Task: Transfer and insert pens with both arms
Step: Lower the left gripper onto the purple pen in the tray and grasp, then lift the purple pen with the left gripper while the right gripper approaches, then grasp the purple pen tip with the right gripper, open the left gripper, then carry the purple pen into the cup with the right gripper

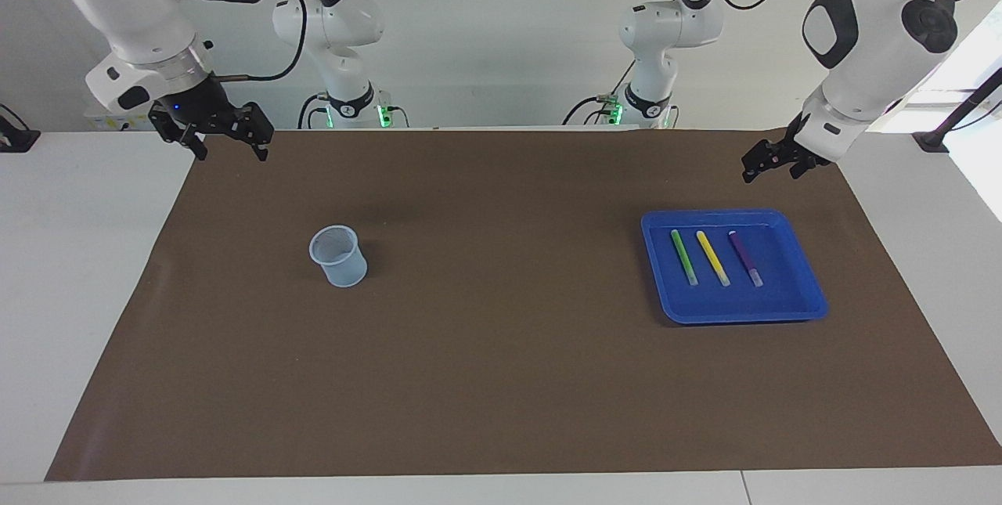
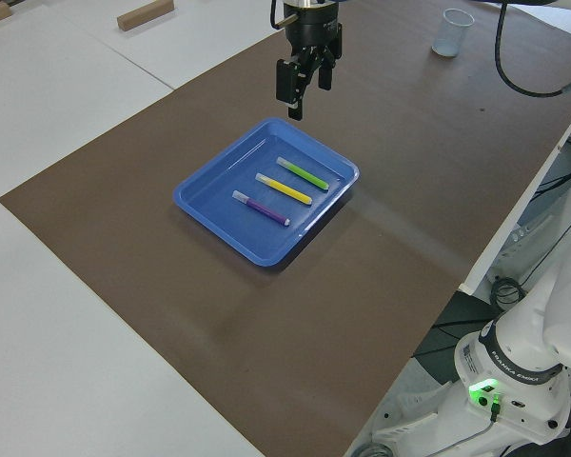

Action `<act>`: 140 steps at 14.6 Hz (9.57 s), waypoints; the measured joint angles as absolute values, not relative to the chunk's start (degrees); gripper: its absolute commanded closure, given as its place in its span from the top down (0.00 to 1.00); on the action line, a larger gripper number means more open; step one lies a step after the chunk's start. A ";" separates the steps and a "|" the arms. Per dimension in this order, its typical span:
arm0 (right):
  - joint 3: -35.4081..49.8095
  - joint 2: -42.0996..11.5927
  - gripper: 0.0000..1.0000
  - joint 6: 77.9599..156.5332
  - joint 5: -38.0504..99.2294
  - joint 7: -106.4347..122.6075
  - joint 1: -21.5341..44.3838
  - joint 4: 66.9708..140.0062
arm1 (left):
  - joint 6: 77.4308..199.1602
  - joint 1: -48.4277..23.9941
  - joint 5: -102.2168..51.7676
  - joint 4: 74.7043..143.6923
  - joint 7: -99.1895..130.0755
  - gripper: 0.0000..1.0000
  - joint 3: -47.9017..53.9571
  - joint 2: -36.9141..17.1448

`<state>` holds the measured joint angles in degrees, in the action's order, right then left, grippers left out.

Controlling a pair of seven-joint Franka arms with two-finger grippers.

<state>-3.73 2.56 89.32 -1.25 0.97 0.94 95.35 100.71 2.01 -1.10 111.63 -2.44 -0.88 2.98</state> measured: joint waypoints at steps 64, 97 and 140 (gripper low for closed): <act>-3.38 3.14 1.00 84.25 14.60 1.49 1.74 97.06 | 91.24 -13.37 -40.54 98.68 71.30 0.00 0.89 -5.32; -1.64 8.49 0.52 113.96 39.42 -16.28 21.25 112.44 | 133.14 -36.35 -61.53 118.81 92.10 0.00 0.83 4.42; -2.16 1.04 0.00 112.97 4.93 28.93 5.92 114.35 | 113.74 -18.99 -28.86 119.14 42.49 1.00 -0.84 6.27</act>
